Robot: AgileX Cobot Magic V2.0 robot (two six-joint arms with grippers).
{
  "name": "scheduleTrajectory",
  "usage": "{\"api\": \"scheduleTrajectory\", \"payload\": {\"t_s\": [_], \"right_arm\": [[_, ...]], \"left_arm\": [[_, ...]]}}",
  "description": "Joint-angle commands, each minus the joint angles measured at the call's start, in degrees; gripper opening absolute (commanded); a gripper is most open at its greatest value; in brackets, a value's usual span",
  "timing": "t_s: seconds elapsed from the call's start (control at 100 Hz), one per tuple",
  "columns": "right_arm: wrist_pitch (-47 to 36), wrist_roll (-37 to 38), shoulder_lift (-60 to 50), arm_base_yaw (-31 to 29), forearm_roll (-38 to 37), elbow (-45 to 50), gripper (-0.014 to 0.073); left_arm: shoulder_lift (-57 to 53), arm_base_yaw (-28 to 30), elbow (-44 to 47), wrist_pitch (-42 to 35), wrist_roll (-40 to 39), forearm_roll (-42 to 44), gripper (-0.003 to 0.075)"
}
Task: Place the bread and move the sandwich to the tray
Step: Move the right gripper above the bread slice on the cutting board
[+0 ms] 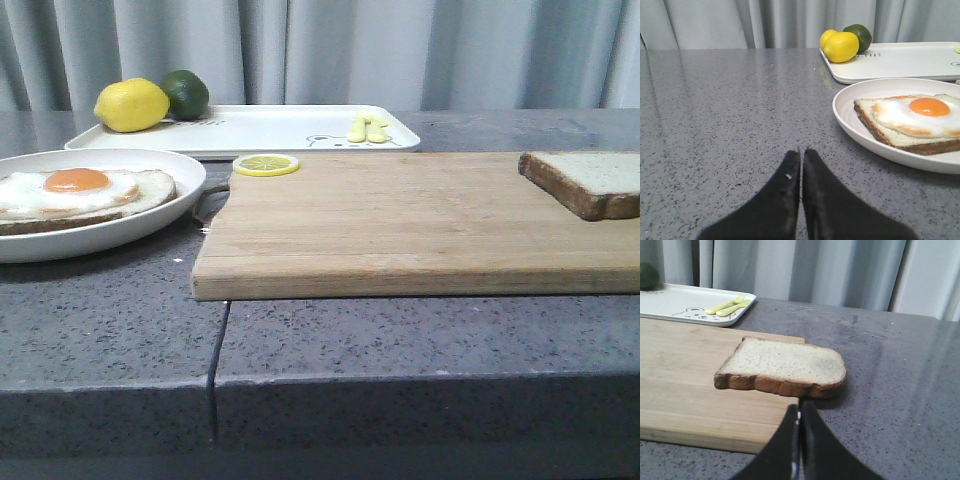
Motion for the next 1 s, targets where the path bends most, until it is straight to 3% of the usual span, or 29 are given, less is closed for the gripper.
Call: {"api": "scheduleTrajectory", "payload": {"t_s": [0.0,0.99], "right_arm": [[-4.97,-0.07,-1.12,-0.44,-0.1,0.02,-0.0116],[-7.18,-0.07,-1.12,-0.44,-0.1,0.02,-0.0116]], "left_arm": [[-1.94,-0.14,0.82,-4.32,-0.44,-0.38,-0.0019],[-1.94,-0.14,0.82,-5.12,-0.44,-1.69,-0.0019]]}}
